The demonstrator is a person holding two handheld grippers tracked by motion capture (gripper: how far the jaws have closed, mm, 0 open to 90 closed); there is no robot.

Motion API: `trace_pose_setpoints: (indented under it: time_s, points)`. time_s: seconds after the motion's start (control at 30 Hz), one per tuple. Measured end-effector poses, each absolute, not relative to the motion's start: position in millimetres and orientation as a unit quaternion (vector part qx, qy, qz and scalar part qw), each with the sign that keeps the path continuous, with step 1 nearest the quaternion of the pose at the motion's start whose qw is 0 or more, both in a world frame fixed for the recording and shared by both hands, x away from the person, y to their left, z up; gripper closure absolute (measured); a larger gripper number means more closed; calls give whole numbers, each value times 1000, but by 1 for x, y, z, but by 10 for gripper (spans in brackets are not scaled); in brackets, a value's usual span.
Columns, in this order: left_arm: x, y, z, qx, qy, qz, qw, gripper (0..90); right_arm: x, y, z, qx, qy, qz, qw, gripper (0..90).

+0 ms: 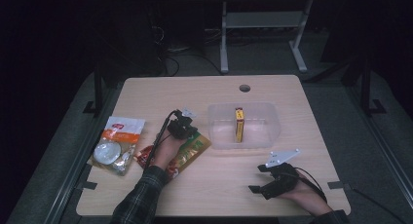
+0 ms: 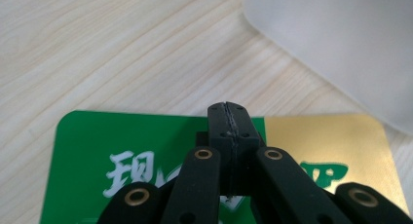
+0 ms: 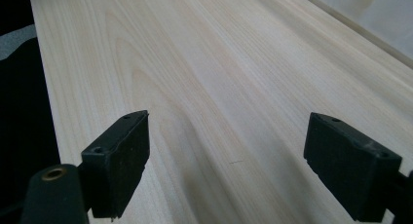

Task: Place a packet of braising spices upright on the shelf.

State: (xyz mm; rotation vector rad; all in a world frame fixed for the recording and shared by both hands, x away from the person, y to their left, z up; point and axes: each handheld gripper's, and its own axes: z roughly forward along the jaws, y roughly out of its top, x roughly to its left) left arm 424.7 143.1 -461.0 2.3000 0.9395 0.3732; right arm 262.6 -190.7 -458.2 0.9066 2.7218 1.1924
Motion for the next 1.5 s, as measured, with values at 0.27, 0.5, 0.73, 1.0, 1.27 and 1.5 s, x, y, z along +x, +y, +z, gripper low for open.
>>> trace_pose_setpoints:
  time_s: [0.27,0.5,0.73,1.0,1.27,1.5]
  points:
    - [413,144,-460,874,351,122,313,900,263,-190,-458,290,877,383,18,166]
    - [379,144,-462,880,327,107,327,900,263,-189,-459,292,877,381,20,166]
    - [353,138,-461,891,301,85,329,900,263,-187,-458,286,879,380,26,166]
    - [325,133,-460,903,271,76,326,900,263,-185,-458,280,884,374,27,166]
    - [323,150,-449,894,276,90,342,900,264,-181,-457,270,886,375,28,166]
    - [339,240,-429,846,373,165,344,900,267,-178,-457,270,884,381,24,173]
